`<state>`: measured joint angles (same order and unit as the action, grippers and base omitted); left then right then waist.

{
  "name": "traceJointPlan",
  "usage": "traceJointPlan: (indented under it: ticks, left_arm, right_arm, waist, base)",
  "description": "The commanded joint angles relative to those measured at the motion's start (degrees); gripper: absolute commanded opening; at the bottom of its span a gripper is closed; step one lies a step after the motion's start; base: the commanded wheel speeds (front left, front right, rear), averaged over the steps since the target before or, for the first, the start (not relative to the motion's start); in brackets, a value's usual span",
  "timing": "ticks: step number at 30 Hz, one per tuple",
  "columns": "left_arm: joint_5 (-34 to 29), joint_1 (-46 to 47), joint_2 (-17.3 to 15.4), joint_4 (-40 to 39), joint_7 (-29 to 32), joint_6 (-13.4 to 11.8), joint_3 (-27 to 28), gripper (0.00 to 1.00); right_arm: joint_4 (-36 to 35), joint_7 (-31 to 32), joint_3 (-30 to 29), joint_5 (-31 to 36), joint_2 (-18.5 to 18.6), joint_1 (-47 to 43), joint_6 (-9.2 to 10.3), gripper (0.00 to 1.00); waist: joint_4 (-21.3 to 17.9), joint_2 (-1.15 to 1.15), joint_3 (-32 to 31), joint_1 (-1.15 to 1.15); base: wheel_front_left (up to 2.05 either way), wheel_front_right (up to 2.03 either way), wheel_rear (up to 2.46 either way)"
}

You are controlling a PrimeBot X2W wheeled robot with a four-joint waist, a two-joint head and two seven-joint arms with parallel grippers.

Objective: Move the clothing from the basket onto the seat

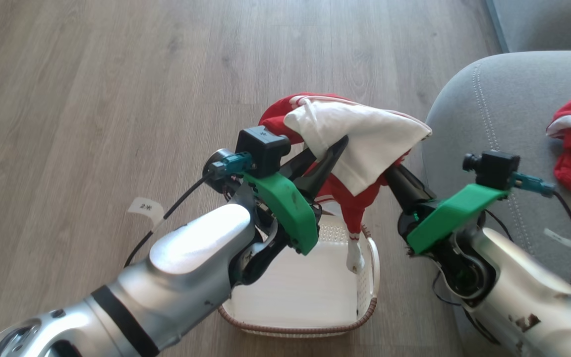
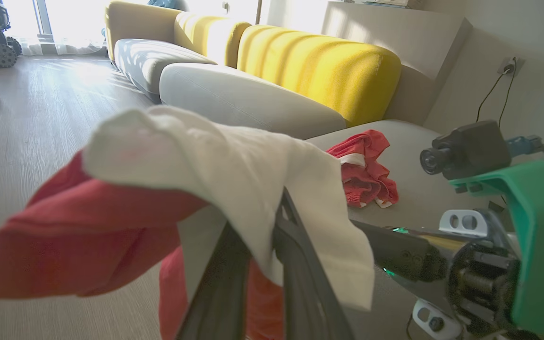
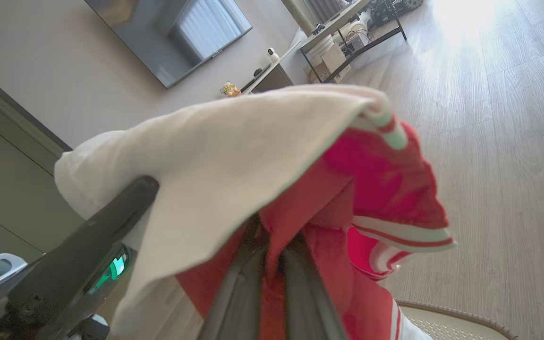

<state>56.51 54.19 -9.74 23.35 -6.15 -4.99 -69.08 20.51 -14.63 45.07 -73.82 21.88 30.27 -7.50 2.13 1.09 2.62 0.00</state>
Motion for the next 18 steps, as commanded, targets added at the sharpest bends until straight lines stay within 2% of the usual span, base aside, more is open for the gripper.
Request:
traceJointPlan:
  ticks: [1,3,4,5,6,12,18]
  left_arm:
    - [0.58,2.25,-1.08,-0.92,-0.52,0.26,2.40,0.00]
    - [1.17,1.58,-1.02,-0.88,-0.72,0.35,2.60,0.03]
    - [1.43,1.30,-0.93,-0.87,-0.95,0.31,2.78,0.34]
    - [1.56,1.10,-0.83,-0.87,-0.95,0.39,2.71,0.74]
    - [1.67,0.94,-0.74,-0.88,-0.84,0.58,2.54,1.00]
    - [1.46,0.34,-0.61,-1.00,-0.98,1.12,1.67,1.00]
    - [0.50,-0.09,-0.68,-1.04,-1.48,1.36,0.58,1.00]
  right_arm:
    - [-2.11,-0.37,-0.97,0.92,0.26,-0.23,0.01,0.00]
    - [-2.95,-0.37,-3.00,2.11,0.28,-1.35,0.01,0.00]
    - [-3.32,-0.37,-3.94,2.69,0.31,-1.88,0.01,0.00]
    - [-3.61,-0.37,-4.78,3.32,0.40,-2.39,0.01,0.00]
    - [-3.85,-0.37,-5.64,3.82,0.44,-2.89,0.01,0.00]
    - [-6.34,-0.37,-9.68,6.63,1.21,-4.92,0.01,0.00]
    - [-9.36,-0.37,-13.60,9.80,3.50,-5.62,0.01,0.00]
  waist:
    - [-0.14,0.00,-0.24,0.00]
    - [-0.38,0.00,-0.57,0.00]
    - [-0.54,0.00,-0.68,0.00]
    - [-0.68,0.00,-0.77,0.00]
    - [-0.84,0.00,-0.85,0.00]
    - [-2.24,0.00,-1.21,0.00]
    - [-4.31,0.00,-1.26,0.00]
  base:
    - [0.00,0.00,0.00]
    - [0.00,0.00,0.00]
    - [0.00,0.00,0.00]
    - [0.00,0.00,0.00]
    - [0.00,0.00,0.00]
    - [0.00,0.00,0.00]
    - [0.00,0.00,0.00]
